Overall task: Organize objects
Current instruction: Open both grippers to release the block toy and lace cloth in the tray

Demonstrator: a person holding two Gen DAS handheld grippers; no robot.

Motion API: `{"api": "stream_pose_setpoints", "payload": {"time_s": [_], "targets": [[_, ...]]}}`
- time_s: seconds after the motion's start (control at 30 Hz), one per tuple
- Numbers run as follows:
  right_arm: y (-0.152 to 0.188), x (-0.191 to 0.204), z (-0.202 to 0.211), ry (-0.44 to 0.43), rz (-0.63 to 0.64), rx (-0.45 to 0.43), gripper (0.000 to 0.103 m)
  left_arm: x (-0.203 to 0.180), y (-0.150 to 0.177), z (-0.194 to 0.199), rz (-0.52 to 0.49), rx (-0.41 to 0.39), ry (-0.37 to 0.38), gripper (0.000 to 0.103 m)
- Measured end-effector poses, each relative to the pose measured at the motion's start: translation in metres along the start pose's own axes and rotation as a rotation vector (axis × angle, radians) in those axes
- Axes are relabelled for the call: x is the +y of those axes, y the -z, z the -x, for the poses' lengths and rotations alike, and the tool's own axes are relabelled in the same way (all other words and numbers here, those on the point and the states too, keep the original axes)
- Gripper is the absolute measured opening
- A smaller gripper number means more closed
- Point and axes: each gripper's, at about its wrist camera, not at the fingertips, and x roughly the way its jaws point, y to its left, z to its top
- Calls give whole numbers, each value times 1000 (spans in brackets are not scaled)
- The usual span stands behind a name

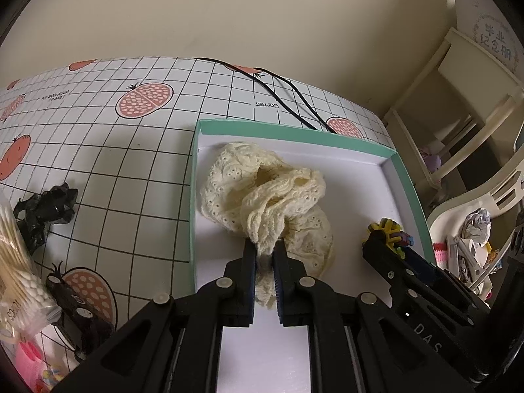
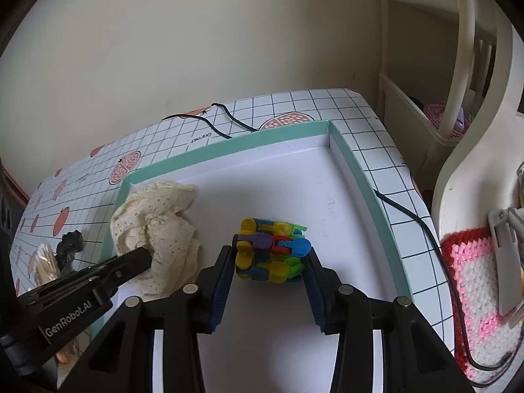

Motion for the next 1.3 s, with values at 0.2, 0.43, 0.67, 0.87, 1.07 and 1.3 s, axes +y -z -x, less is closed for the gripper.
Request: {"api": "stream_pose_setpoints", "payload": {"time_s": [0.2, 0.43, 0.67, 0.87, 1.07, 1.3], "targets": [[-1, 4, 5, -9, 9, -9, 45, -2, -4, 8, 2, 3, 5, 11], [-7, 8, 19, -32, 11, -34, 45, -5, -9, 27, -2, -13, 7, 21], [-11, 12, 31, -39, 17, -53, 45, -2, -13, 40, 6, -42, -8, 32], [-10, 14, 31, -41, 23, -58, 58, -3, -16, 43, -2, -62, -34, 55], [-10, 13, 31, -37, 20, -61, 67, 3, -17, 42, 11, -63, -67, 70], [-10, 13, 30, -36, 26, -58, 82, 12, -16, 40, 35, -58, -105, 90]]}}
